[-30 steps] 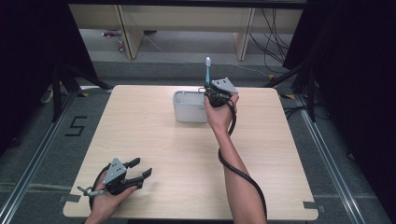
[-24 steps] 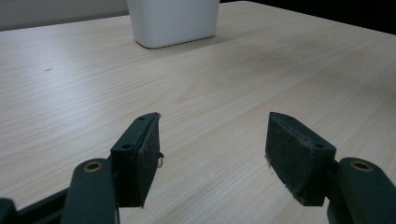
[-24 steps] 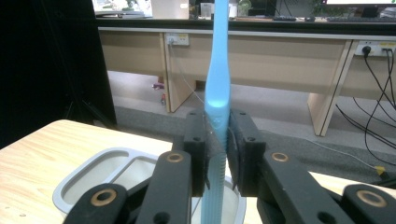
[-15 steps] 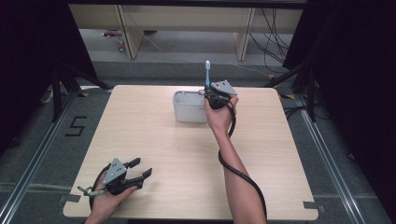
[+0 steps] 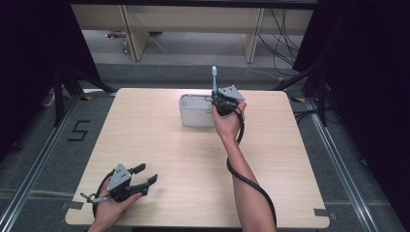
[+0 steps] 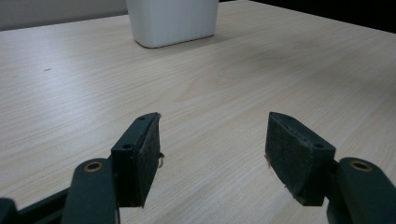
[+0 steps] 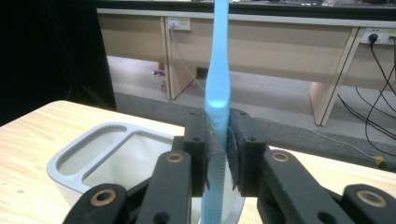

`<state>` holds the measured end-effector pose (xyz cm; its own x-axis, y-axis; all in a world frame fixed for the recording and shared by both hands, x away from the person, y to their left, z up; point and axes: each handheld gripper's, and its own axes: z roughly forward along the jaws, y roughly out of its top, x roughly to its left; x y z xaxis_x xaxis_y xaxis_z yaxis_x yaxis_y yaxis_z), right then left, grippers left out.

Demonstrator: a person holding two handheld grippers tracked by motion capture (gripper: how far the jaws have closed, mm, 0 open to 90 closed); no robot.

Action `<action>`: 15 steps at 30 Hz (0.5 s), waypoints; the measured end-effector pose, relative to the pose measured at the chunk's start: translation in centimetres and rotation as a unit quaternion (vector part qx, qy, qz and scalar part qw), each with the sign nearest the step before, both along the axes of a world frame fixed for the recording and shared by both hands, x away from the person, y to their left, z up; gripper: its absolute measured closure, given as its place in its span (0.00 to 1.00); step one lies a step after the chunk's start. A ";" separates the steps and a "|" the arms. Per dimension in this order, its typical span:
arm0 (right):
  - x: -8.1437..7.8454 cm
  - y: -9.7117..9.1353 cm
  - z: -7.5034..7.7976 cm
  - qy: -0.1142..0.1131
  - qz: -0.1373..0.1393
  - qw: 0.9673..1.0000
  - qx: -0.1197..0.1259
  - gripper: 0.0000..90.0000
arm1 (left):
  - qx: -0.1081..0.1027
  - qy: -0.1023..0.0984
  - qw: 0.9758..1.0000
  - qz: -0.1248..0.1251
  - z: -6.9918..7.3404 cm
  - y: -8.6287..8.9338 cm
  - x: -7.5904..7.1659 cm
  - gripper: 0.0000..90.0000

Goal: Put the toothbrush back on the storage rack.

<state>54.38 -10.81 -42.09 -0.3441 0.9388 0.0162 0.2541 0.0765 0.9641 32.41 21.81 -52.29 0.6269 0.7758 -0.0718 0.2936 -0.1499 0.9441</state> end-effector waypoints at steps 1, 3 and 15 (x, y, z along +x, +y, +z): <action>0.0 0.0 0.0 0.000 0.000 1.000 0.000 0.88 | 0.000 0.000 1.000 0.000 0.0 0.0 0.0 0.39; 0.0 0.0 -0.1 0.004 -0.001 1.000 0.001 0.88 | 0.000 0.000 1.000 -0.001 0.0 0.0 0.0 0.39; -0.2 0.2 -0.7 0.012 0.003 1.000 -0.008 0.88 | 0.002 0.000 1.000 -0.002 0.0 0.0 0.0 0.39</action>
<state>54.14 -10.59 -42.81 -0.3502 0.9367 0.0088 0.2761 0.0942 0.9565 32.42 21.81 -52.29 0.6295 0.7739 -0.0692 0.2937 -0.1545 0.9433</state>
